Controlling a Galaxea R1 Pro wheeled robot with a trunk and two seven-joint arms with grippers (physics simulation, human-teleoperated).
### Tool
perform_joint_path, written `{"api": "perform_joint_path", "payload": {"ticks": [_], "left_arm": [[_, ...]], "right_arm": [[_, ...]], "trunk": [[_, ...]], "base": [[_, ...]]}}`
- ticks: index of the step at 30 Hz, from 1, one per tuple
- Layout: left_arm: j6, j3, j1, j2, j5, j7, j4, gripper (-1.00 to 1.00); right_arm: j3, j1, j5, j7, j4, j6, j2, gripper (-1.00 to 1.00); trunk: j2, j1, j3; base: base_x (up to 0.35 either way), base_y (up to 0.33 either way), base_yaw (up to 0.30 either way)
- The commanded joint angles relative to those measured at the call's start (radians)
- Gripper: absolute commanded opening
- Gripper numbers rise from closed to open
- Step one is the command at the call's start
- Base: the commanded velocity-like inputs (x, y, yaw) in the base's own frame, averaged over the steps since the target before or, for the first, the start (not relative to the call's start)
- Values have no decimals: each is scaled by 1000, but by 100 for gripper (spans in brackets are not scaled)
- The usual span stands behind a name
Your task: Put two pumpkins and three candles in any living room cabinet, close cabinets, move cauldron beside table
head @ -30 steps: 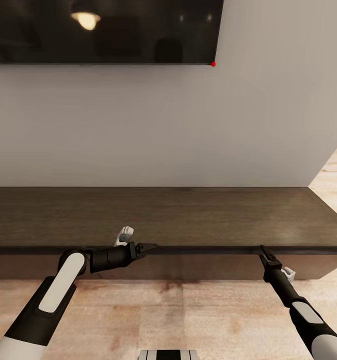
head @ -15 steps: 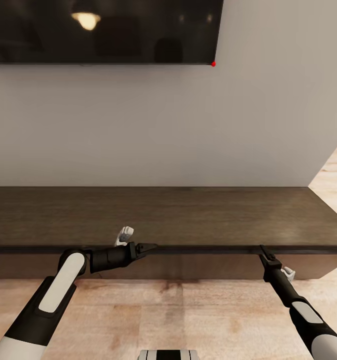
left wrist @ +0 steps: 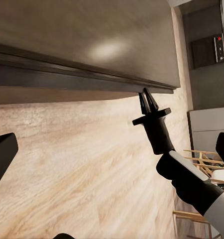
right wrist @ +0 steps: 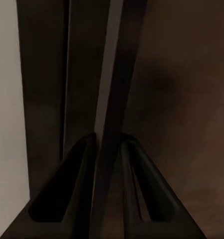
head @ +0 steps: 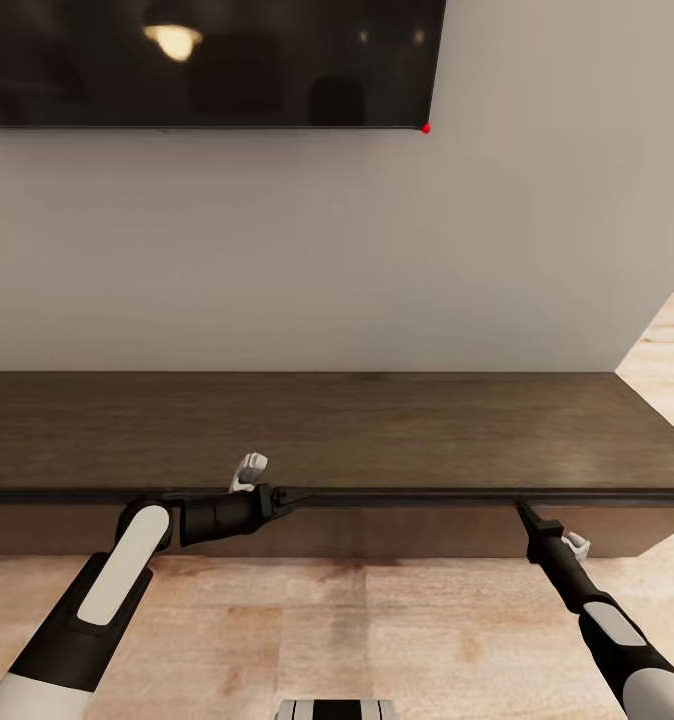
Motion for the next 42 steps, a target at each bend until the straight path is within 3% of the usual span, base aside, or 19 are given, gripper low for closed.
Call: {"api": "perform_joint_path", "payload": {"ticks": [1, 29, 42], "left_arm": [[1, 0, 0, 1, -10, -10, 0, 100], [1, 0, 0, 1, -10, -10, 0, 100], [1, 0, 0, 1, -10, -10, 0, 100]], "right_arm": [[-9, -1, -27, 7, -5, 19, 0, -100], [-9, -1, -27, 7, -5, 19, 0, -100], [-9, -1, -27, 7, -5, 19, 0, -100]], "trunk": [[0, 0, -1], [0, 0, -1], [0, 0, -1]], "base": [[0, 0, 0], [-2, 0, 0], [-229, 0, 0]]}}
